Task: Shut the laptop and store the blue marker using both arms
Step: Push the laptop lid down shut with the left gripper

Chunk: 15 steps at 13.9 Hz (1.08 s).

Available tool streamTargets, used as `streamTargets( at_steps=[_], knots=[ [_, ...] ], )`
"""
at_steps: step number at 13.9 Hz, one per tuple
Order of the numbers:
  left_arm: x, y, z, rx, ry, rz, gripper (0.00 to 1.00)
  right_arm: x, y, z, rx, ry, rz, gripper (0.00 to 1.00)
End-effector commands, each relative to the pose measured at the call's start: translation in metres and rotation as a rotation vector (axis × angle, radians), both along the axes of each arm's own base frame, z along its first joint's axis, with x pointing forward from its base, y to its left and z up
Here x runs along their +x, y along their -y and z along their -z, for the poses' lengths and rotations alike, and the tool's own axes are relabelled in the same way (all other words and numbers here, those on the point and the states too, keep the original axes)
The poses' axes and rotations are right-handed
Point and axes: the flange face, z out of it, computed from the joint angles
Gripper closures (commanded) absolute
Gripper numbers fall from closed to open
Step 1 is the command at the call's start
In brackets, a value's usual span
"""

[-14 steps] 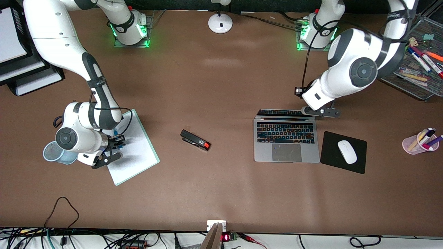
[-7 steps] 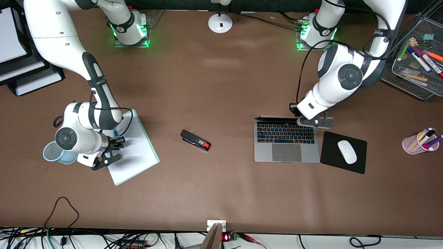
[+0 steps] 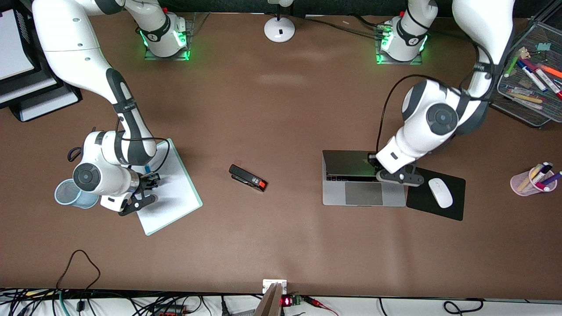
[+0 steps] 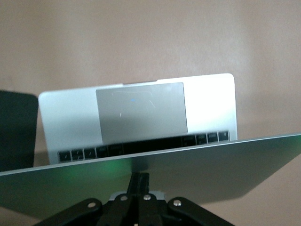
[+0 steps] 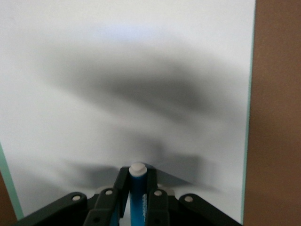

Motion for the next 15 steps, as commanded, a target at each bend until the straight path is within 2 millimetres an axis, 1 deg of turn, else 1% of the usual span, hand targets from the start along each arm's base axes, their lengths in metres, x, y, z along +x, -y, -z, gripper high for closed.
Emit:
streamTargets(
  at_steps=[1, 2, 4, 5, 7, 8, 10, 12, 13, 14, 15],
  knots=[
    [0.026, 0.006, 0.02, -0.022, 0.035, 0.013, 1.0, 0.004, -0.002, 0.005, 0.01, 0.001, -0.014, 0.77],
    [0.029, 0.009, 0.029, -0.031, 0.044, 0.013, 1.0, 0.007, -0.001, 0.002, 0.01, 0.009, -0.013, 0.8],
    [0.033, 0.01, 0.042, -0.041, 0.053, 0.01, 1.0, 0.008, -0.001, -0.002, 0.013, 0.013, -0.011, 0.98],
    [0.034, 0.01, 0.049, -0.044, 0.053, 0.009, 1.0, 0.009, -0.001, -0.005, 0.014, 0.015, -0.01, 1.0],
    [0.033, 0.009, 0.065, -0.048, 0.044, 0.014, 1.0, 0.021, -0.005, -0.026, 0.012, 0.05, -0.019, 1.0],
    [0.032, 0.009, 0.075, -0.048, 0.032, 0.028, 1.0, 0.023, -0.005, -0.04, 0.015, 0.059, -0.019, 1.0],
    [0.032, 0.011, 0.089, -0.057, 0.036, 0.034, 1.0, 0.027, -0.002, -0.069, 0.02, 0.092, -0.033, 1.0],
    [0.029, 0.015, 0.104, -0.06, 0.02, 0.038, 1.0, 0.03, 0.006, -0.097, 0.021, 0.131, -0.097, 1.0],
    [0.028, 0.015, 0.107, -0.06, 0.015, 0.038, 1.0, 0.032, 0.015, -0.106, 0.024, 0.143, -0.135, 1.0],
    [0.028, 0.014, 0.108, -0.06, 0.014, 0.036, 1.0, 0.032, 0.034, -0.108, 0.033, 0.146, -0.176, 1.0],
    [0.028, 0.014, 0.108, -0.059, 0.014, 0.038, 1.0, 0.033, 0.049, -0.118, 0.04, 0.158, -0.222, 1.0]
  ],
)
